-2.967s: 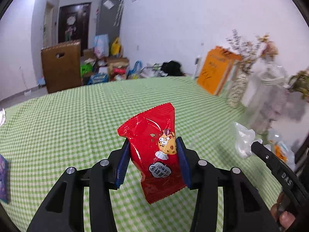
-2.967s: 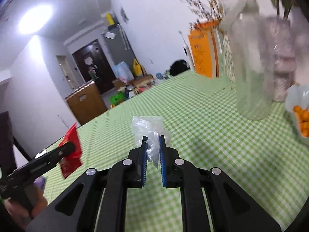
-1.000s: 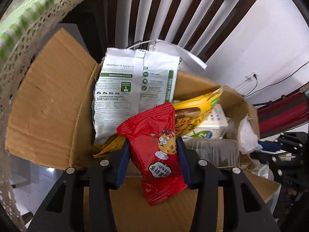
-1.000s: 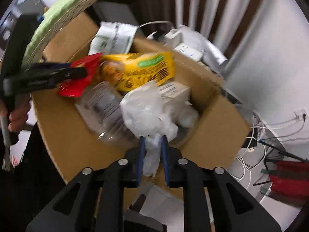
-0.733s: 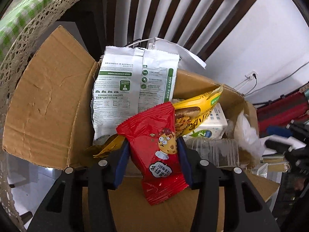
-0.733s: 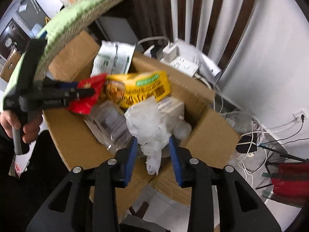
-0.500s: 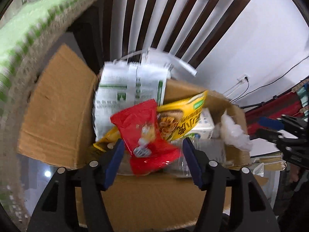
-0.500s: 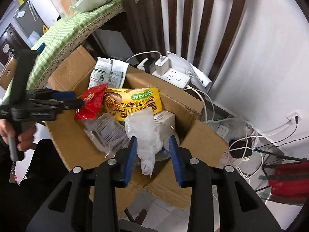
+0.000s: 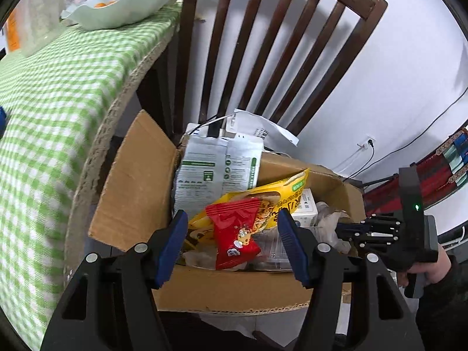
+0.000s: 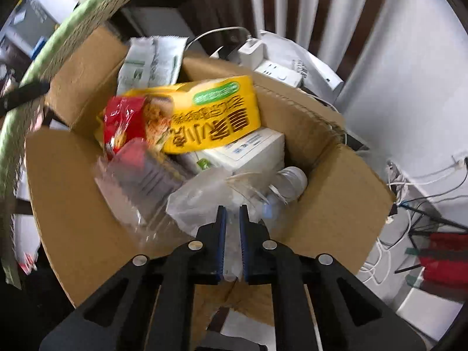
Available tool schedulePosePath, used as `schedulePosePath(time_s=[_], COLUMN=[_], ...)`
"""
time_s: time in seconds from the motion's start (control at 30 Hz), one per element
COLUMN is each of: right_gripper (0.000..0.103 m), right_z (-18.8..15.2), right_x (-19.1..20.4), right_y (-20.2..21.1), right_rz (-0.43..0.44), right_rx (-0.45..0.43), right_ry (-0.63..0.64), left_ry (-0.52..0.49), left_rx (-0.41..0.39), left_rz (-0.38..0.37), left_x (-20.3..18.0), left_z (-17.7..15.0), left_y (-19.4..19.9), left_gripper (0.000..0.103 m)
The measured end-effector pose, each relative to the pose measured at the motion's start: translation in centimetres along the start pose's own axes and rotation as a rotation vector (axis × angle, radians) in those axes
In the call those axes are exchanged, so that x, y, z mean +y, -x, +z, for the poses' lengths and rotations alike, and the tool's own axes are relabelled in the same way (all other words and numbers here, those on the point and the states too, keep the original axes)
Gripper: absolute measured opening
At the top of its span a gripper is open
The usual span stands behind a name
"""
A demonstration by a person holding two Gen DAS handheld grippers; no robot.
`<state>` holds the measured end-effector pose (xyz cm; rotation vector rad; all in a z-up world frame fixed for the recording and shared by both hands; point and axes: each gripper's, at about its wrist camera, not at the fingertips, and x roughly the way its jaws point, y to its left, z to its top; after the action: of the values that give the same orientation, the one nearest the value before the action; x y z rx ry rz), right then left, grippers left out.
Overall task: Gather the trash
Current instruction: 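Carry red packet and plastic bag to the cardboard box and release both, then move both tools back over the table and grasp the blue bottle cap with the right tool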
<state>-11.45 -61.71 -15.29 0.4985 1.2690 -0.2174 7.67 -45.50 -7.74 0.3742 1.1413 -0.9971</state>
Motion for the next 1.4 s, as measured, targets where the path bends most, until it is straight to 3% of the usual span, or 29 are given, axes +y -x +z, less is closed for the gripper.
schedulePosePath(time_s=[0.13,0.23,0.43,0.5,0.53,0.6,0.73,0.93,1.17,1.4], right_gripper=[0.01,0.013,0.018,0.027,0.038,0.042,0.054,0.056,0.063,0.065], right_z=[0.3,0.5,1.5,2.1,2.6,3.6,5.9,10.2,14.7,17.8], right_x=[0.2,0.3,0.3,1.2,1.7,3.1,6.3,12.4,23.2,30.8], right_y=[2.2,4.0,7.2,8.3,8.6,9.5,10.9,11.3,8.7,5.3], right_rz=[-0.014,-0.093,-0.14,-0.154,-0.169,-0.18,-0.161,-0.082,0.055,0.146], right_rx=[-0.02,-0.043,-0.125,-0.186,-0.218,-0.286,-0.417,-0.525,-0.544,-0.499], right_ry=[0.021,0.047,0.057,0.082,0.096,0.128,0.192,0.281,0.451,0.53], left_ry=[0.018,0.025,0.058,0.082,0.094,0.12,0.169,0.306,0.438,0.49], left_rx=[-0.007,-0.027,-0.077,-0.111,-0.132,-0.175,-0.245,-0.317,-0.343,-0.348], left_rz=[0.001,0.002,0.006,0.02,0.033,0.063,0.162,0.278,0.386,0.476], left_x=[0.3,0.5,1.7,2.7,3.2,4.6,7.8,14.5,21.7,26.9], left_z=[-0.1,-0.1,0.1,0.1,0.1,-0.1,-0.8,-1.8,-3.7,-5.1], left_y=[0.3,1.2,3.5,4.7,5.3,6.8,9.7,13.3,17.2,20.1], left_gripper=[0.061,0.061,0.062,0.063,0.063,0.065,0.069,0.069,0.072,0.072])
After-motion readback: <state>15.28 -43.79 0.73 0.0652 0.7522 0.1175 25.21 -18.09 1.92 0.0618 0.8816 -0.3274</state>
